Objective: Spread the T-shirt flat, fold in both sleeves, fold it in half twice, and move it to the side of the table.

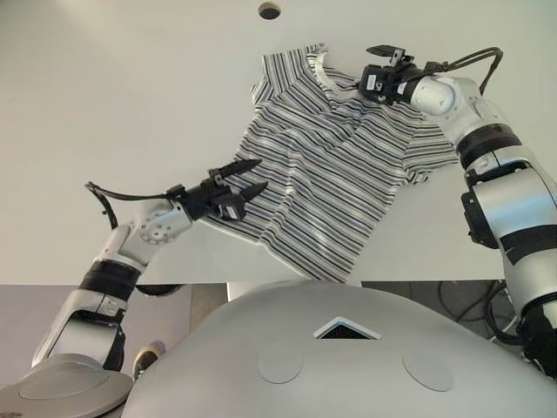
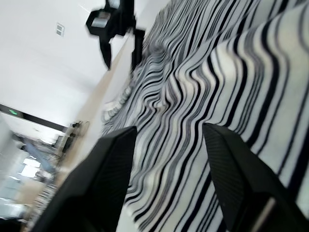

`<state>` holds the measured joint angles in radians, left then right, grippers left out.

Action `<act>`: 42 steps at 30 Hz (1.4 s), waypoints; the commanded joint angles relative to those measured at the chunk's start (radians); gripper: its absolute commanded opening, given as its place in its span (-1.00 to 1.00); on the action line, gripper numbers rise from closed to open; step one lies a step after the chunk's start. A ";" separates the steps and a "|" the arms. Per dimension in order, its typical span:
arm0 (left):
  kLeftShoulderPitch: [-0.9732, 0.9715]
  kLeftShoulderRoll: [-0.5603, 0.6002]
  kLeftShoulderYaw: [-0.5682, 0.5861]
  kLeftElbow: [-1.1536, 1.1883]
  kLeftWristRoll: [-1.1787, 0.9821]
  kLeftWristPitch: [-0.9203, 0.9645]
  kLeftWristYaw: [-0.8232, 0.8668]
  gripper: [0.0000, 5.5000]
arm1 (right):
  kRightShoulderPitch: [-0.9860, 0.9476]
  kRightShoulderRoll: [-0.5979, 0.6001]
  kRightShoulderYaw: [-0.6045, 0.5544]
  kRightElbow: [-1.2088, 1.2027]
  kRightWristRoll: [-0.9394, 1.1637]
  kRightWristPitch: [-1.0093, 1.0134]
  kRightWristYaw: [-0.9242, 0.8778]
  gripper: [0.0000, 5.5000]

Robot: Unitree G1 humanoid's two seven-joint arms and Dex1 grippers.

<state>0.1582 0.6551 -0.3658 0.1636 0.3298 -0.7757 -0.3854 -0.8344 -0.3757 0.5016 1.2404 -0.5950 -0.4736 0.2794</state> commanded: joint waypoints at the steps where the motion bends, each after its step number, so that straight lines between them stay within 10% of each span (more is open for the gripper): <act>1: 0.063 0.008 -0.028 -0.097 -0.101 0.091 -0.097 -0.09 | -0.011 0.052 0.052 0.084 -0.059 0.066 -0.017 0.22; 10: 0.081 -0.094 0.000 -0.250 -0.224 0.249 -0.117 -0.09 | -0.011 -0.055 -0.097 -0.002 0.101 -0.126 -0.068 0.22; 16: 0.076 -0.132 0.080 -0.482 -0.568 0.354 -0.154 -0.09 | 0.705 -0.317 -0.270 -1.149 0.801 -0.029 0.271 0.22; 20: -0.061 -0.182 0.099 -0.371 -0.413 0.341 -0.077 -0.09 | 0.945 -0.414 -0.228 -1.428 0.877 0.082 0.338 0.22; 30: -0.420 -0.150 -0.158 0.326 0.484 0.115 0.406 -0.09 | 1.188 -0.578 -0.237 -1.557 0.784 0.230 0.534 0.22; 42: -0.498 -0.093 -0.353 0.701 0.612 0.025 0.536 -0.09 | 1.167 -0.615 -0.227 -1.233 0.594 0.175 0.625 0.22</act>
<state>-0.4598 0.5085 -0.6614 0.7571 0.9026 -0.7719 0.2375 0.3132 -0.9393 0.2678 -0.1159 0.1007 -0.3475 0.8813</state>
